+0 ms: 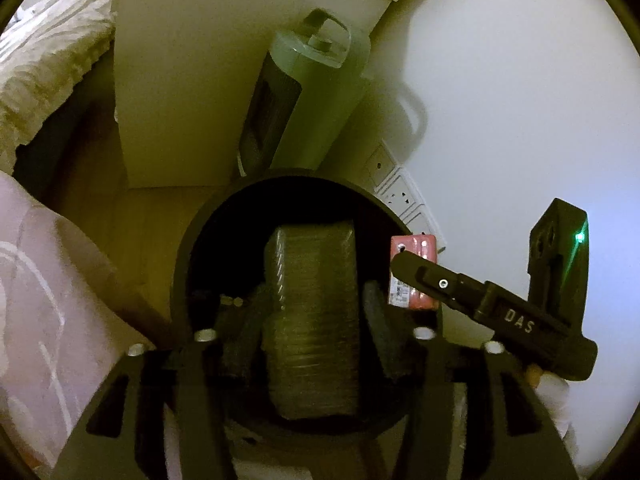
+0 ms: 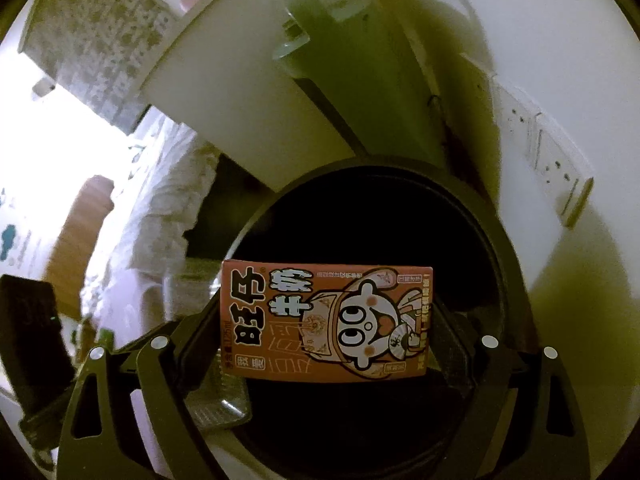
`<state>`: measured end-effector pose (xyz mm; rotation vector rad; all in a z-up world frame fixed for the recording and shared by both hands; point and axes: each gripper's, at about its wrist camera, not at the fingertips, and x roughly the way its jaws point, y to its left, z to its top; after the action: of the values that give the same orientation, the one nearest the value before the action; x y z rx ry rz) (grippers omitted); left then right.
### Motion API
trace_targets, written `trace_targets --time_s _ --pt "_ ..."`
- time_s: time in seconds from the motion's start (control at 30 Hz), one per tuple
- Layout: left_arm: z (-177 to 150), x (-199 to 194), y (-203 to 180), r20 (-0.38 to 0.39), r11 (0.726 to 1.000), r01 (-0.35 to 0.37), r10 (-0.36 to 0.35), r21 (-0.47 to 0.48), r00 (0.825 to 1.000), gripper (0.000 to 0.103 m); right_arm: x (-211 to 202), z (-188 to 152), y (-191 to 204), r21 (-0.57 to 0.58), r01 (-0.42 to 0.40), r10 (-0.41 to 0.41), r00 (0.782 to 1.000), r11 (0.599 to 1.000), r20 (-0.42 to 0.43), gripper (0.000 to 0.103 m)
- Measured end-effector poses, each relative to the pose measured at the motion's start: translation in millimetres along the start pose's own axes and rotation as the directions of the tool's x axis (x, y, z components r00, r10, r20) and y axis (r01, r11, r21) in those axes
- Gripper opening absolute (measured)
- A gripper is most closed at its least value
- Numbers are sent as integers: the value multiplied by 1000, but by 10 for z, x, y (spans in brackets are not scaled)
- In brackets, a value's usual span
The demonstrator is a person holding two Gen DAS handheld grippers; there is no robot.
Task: Collect trash
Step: 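Carry the tray and red box over the bin and release both, then grasp the dark blue packet with the left tool while the right tool grasps the green wrapper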
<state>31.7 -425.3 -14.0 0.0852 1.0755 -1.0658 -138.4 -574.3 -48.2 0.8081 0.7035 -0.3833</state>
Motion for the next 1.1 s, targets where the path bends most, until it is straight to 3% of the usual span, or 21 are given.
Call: trace_targets --time_s 0.1,0.3,0.43,0.5,0.67,0.8,0.93,1.03,1.07,1.1 --pt "-30 -122 6 27 1000 -9 10 -5 1000 75 -71 -29 40 -11 20 -19 999 1000 46 96" --pt "-84 -389 32 61 1000 -6 8 -31 998 75 -182 -69 199 -72 39 -34 997 997 76 96" --pt "-184 -680 50 102 999 -5 9 -45 995 76 -242 -151 320 -72 -27 31 998 997 53 96" --pt "-263 -874 77 131 999 -17 24 -51 991 85 -277 -210 388 -90 -39 44 997 995 56 96" --pt "-558 -1439 259 226 993 -75 95 -96 969 87 -276 -404 781 -173 -97 102 995 980 19 96" --pt "-895 -1956 522 293 973 -171 210 -153 933 87 -265 -574 1271 -276 -159 158 987 948 -26 96" --pt "-1271 -2383 888 306 926 -299 361 -232 881 87 -277 -777 1826 -380 -236 224 972 894 -78 96" --pt "-1585 -2642 1213 277 858 -400 489 -321 827 87 -266 -921 2222 -433 -304 275 953 849 -128 96" --pt "-1707 -2709 1340 256 821 -447 545 -354 798 87 -241 -958 2347 -439 -325 290 946 837 -147 96" --pt "-1778 -2742 1419 241 797 -473 576 -374 781 87 -218 -972 2436 -442 -339 298 941 831 -161 96"
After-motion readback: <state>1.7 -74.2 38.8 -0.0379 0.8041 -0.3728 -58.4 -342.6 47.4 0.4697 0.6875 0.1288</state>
